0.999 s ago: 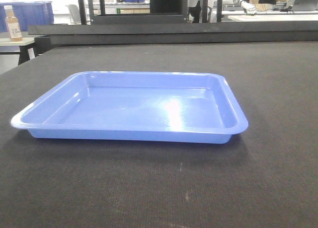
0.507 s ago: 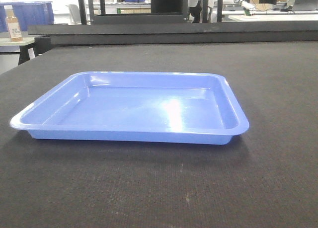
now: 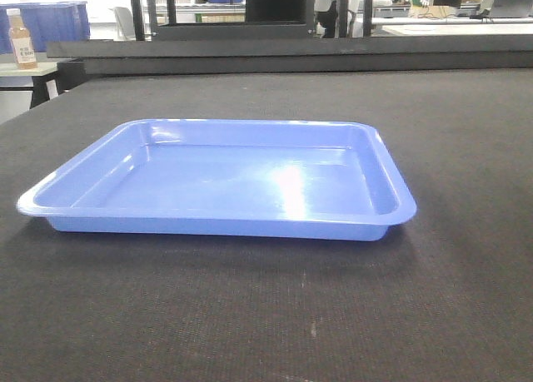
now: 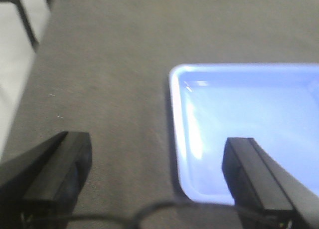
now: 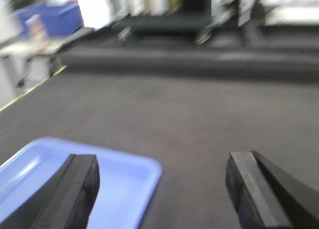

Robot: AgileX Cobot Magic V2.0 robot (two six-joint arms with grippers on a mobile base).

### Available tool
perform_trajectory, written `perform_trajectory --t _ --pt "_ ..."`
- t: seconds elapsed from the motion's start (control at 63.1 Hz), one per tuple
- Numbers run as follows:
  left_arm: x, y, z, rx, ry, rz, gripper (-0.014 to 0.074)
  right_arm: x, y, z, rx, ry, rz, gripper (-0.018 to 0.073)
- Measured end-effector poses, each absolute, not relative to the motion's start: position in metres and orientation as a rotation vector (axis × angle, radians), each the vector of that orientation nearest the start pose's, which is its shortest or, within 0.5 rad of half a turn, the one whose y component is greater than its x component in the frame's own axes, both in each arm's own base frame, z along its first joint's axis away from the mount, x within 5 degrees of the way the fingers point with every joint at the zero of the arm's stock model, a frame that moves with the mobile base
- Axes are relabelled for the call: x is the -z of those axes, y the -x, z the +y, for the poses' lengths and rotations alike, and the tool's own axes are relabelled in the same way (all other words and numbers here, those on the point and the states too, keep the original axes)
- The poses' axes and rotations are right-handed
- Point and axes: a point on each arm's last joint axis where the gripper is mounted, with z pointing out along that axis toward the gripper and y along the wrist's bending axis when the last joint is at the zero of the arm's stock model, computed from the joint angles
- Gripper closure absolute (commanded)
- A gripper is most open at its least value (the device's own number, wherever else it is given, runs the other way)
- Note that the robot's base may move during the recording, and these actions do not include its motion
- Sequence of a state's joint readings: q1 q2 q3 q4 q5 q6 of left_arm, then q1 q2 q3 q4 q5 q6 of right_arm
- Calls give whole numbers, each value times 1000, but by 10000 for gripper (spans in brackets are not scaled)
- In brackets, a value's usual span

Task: Grab blue tray and place on right shelf

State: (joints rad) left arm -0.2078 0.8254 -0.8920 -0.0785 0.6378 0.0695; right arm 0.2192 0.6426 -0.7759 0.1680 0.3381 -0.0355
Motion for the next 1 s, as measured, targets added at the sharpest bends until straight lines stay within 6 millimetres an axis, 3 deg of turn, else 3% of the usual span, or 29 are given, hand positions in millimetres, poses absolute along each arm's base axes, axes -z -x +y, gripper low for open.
perform_trajectory --t 0.143,0.285,0.507,0.602,0.777,0.999 --pt "-377 -194 -53 194 -306 2148 132 -396 -162 69 -400 289 1881 -64" --pt "-371 -234 -64 191 -321 2258 132 -383 -216 109 -429 394 2134 -64" --pt "-346 -289 -78 183 -338 2428 132 -344 -291 142 -390 315 2489 -64" --pt "-333 -313 -84 187 -325 2507 138 -327 -319 148 -309 202 2594 -64" --pt "-310 -347 -92 180 -310 2588 145 -294 -347 150 -167 33 2696 -64" --pt "-275 -377 -99 168 -296 2681 145 -264 -362 155 -148 -35 2738 -64"
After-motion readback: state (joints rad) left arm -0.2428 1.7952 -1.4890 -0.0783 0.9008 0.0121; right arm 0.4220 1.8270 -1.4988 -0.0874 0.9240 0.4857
